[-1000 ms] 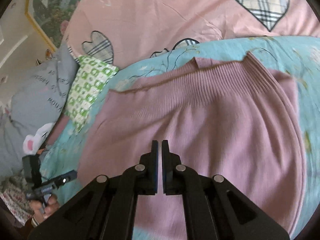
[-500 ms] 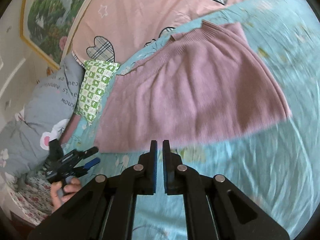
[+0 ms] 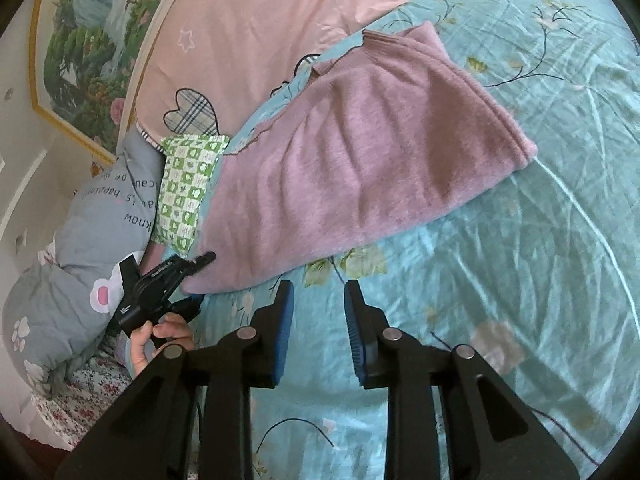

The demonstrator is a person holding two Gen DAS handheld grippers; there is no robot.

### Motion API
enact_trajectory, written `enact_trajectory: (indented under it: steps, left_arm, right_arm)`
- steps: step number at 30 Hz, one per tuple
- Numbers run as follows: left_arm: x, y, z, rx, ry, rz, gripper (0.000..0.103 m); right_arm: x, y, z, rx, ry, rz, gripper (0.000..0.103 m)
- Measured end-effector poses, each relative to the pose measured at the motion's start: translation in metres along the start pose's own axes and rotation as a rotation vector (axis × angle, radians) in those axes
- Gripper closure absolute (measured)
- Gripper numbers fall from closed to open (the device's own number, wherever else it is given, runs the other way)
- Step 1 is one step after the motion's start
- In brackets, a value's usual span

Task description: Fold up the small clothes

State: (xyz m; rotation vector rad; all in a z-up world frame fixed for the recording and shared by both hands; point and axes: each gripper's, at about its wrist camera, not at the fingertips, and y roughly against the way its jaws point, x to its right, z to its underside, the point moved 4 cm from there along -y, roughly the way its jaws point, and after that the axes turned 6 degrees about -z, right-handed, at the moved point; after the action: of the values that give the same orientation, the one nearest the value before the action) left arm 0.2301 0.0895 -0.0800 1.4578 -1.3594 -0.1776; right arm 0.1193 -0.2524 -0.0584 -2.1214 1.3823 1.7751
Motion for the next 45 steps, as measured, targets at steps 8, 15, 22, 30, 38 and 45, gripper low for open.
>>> enact_trajectory:
  steps: [8, 15, 22, 30, 38, 45]
  left_arm:
    - [0.064, 0.029, 0.005, 0.1, -0.215, 0.028, 0.096]
    - [0.166, 0.034, 0.046, 0.121, -0.557, 0.106, 0.097]
    - [0.216, 0.011, 0.112, 0.017, -0.77, 0.207, 0.103]
    - [0.203, -0.012, 0.139, -0.011, -0.849, 0.123, 0.103]
    - [0.152, 0.024, 0.097, 0.128, -0.765, 0.005, 0.065]
    - [0.175, 0.014, 0.098, 0.215, -0.853, -0.1, 0.02]
  right_arm:
    - [0.006, 0.015, -0.01, 0.04, -0.01, -0.01, 0.071]
    - [0.02, 0.037, -0.028, 0.087, -0.018, 0.007, 0.056]
    - [0.029, 0.043, -0.068, 0.076, 0.01, 0.02, 0.054]
    - [-0.004, -0.012, -0.136, -0.026, 0.125, -0.038, 0.043]
    - [-0.06, -0.068, -0.158, -0.081, 0.232, -0.133, 0.041]
    - [-0.073, -0.096, -0.162, -0.099, 0.206, -0.147, 0.04]
